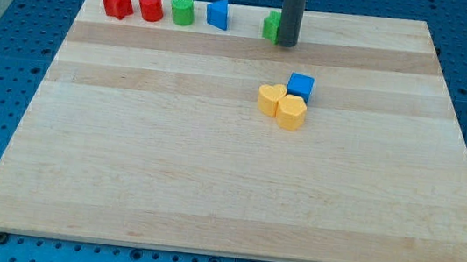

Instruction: Move the green star to the top center

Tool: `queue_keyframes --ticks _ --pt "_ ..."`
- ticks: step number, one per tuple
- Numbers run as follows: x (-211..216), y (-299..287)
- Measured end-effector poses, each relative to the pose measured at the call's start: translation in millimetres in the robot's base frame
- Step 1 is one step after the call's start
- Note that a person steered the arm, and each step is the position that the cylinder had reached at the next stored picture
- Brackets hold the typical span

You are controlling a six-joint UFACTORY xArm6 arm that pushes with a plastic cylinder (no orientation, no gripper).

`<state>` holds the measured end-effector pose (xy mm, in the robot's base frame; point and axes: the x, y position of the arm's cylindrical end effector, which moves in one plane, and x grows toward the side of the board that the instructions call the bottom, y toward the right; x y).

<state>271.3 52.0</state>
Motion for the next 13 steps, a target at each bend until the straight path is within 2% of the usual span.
queue_keyframes --ticks 5,8,10,13 --pt "-26.5 5.4" --pt "-26.5 -9.0" --pt "-26.6 7.7" --pt "-50.7 6.8"
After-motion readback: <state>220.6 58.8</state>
